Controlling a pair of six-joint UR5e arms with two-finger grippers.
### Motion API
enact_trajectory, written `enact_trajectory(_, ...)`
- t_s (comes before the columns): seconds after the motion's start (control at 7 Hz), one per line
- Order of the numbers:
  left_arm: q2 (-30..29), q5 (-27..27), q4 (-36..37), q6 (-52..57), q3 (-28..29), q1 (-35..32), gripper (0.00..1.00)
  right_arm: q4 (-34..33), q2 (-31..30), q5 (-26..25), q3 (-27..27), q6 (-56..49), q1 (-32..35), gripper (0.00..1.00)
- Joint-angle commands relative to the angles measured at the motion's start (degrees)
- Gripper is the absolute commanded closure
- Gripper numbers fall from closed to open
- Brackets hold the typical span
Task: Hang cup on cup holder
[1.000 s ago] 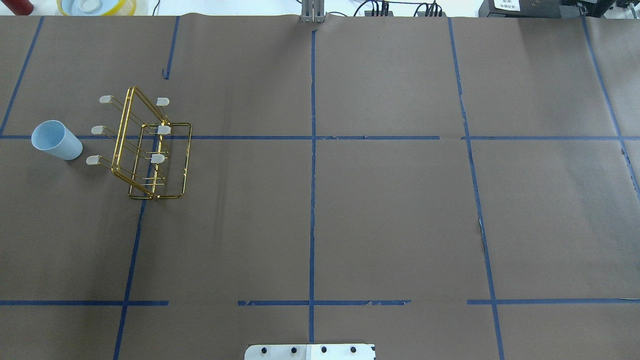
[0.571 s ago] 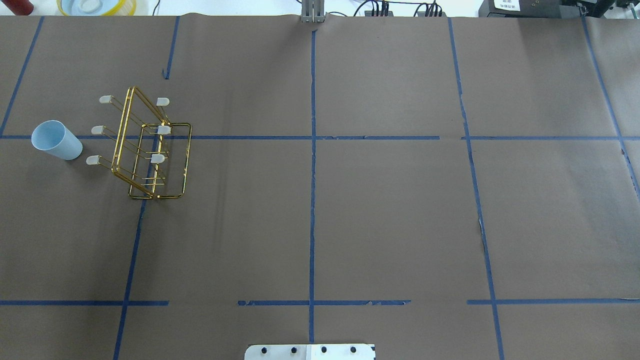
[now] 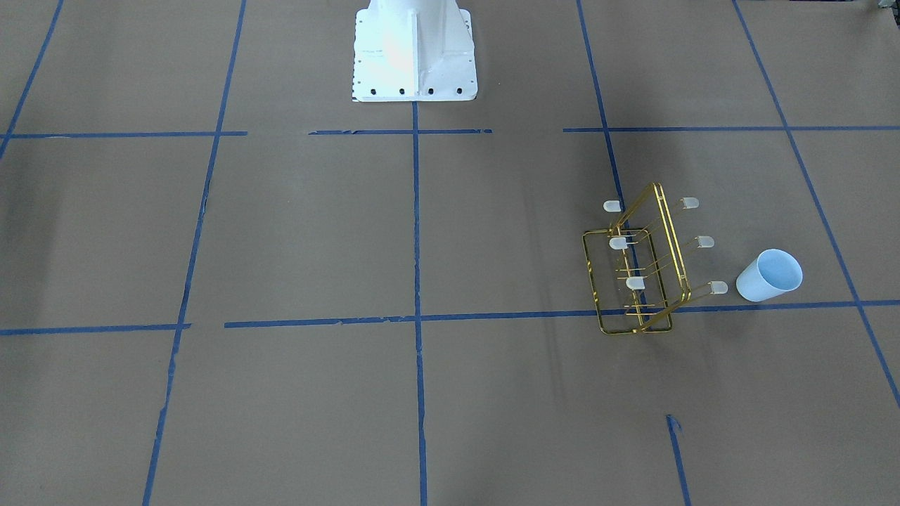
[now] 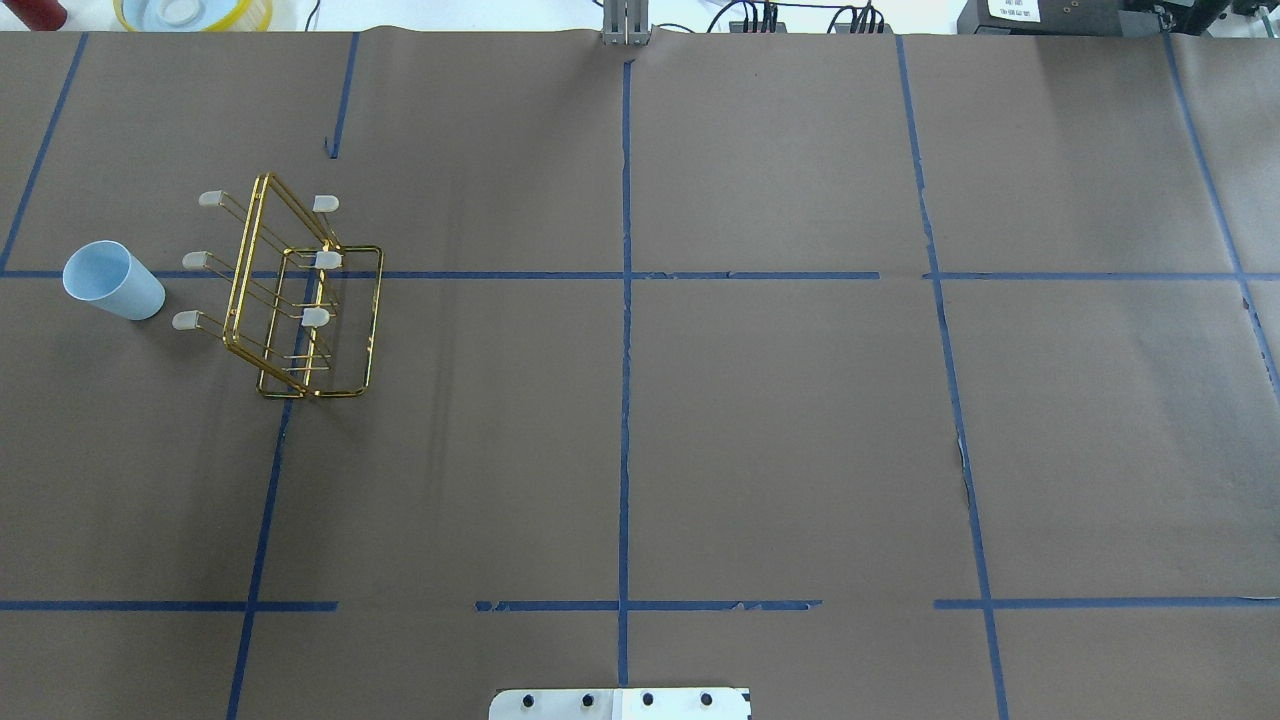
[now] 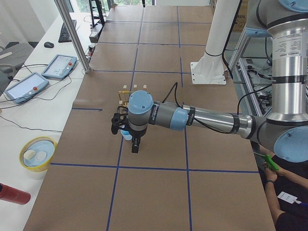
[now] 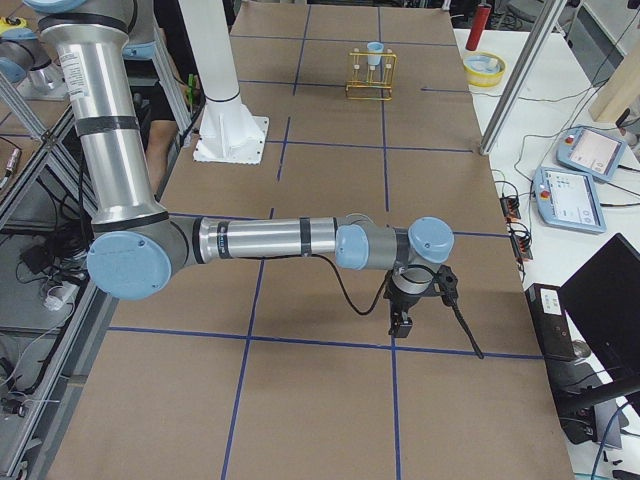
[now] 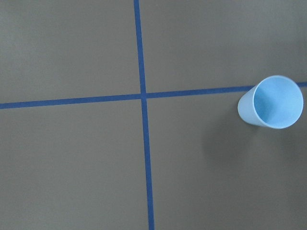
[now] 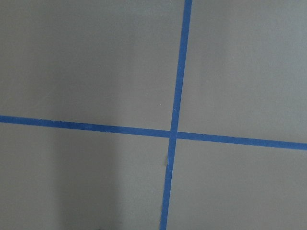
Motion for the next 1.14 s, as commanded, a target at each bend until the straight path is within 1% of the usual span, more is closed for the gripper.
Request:
enact_trajectory(0.0, 0.04, 9.68, -8.74, -14.73, -3.24, 6.72, 0.0, -0.05, 0.0, 0.0, 0.0, 0.0, 0.0, 0.0)
enact_trajectory(0.14, 0.47, 12.02, -14.71, -21.59, -3.51, 9.72, 0.0, 0.03, 0.0, 0.0, 0.0, 0.0, 0.0, 0.0)
enact_trajectory(0.29, 1.44, 15.52, -18.25, -27.49, -4.38, 13.14, 0.0, 0.03, 0.0, 0.0, 0.0, 0.0, 0.0, 0.0)
enact_trajectory(0.43, 2.92, 22.43, -21.59, -33.99, -5.26, 18.49, 0.0, 0.03, 0.0, 0.0, 0.0, 0.0, 0.0, 0.0)
enact_trajectory(0.57, 3.37, 25.54, -24.24, -40.05, -5.19, 22.63, 0.0, -0.05, 0.0, 0.0, 0.0, 0.0, -0.09, 0.0)
enact_trajectory(0.71, 3.73, 33.23, -24.96, -46.64, -5.1, 29.37, 0.0, 0.03, 0.0, 0.0, 0.0, 0.0, 0.0, 0.0)
enact_trajectory(0.86, 3.82, 41.92, -25.49, -54.45, -4.66, 37.62, 0.0, 0.03, 0.0, 0.0, 0.0, 0.0, 0.0, 0.0)
enact_trajectory(1.0, 3.91, 46.62, -26.8, -59.14, -3.35, 41.7, 0.0, 0.03, 0.0, 0.0, 0.0, 0.0, 0.0, 0.0)
